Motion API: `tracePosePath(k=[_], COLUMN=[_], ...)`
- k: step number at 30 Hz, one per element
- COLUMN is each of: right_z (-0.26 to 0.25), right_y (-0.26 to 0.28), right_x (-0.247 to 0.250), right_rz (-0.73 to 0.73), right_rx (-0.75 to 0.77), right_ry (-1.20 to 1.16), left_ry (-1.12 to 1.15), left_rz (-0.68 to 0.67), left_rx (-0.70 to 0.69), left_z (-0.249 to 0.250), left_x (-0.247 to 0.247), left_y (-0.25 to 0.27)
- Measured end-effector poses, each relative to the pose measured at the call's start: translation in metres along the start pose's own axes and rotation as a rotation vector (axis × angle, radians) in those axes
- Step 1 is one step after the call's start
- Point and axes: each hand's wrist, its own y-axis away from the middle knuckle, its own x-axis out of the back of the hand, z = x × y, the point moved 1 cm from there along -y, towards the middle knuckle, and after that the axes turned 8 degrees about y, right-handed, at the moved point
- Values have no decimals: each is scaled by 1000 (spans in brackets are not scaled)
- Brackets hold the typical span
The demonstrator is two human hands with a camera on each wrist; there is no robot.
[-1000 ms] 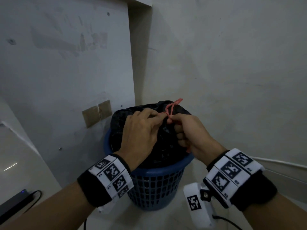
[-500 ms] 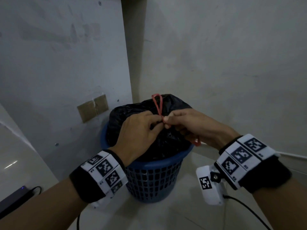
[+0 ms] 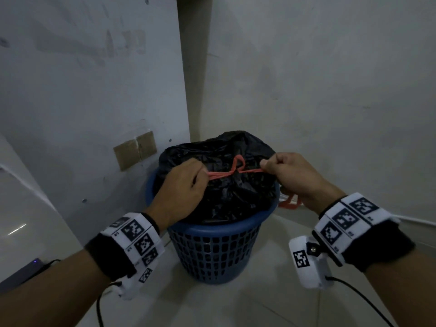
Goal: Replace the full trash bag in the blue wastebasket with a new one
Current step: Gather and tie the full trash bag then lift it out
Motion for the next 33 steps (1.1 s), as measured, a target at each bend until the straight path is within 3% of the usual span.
tracePosePath(k=[6,10,15,19,21,25,28,30,33], right_z=[1,-5,-34,-43,-38,-22,-13,-12,-16], right_y=[-4,5,16,14,11,17,23,21,17], right_x=[1,7,5,-9,-17,-36,-52,-59,-64], right_rz=[109,65,-31,-55,-49,5,27,51,47], right_rx=[97,217,313,304,311,476,546,540,535], right_ry=[65,21,-148,-296,-292,218,292,288,241], left_ry=[-48,-128,-271,-98,158,651,877,933,688], left_rz=[43,109,-245,-322,-296,-161,-44,18,101], left_rx=[113,-2,-31,109,215,491,732,810,706], left_z=[-6,8,26,26,26,30,36,38,37], left_x=[1,6,-15,-25,-24,-19,-16,-14,-15], left_y=[-4,-2,-3,-6,-8,-14,-13,-13,-13])
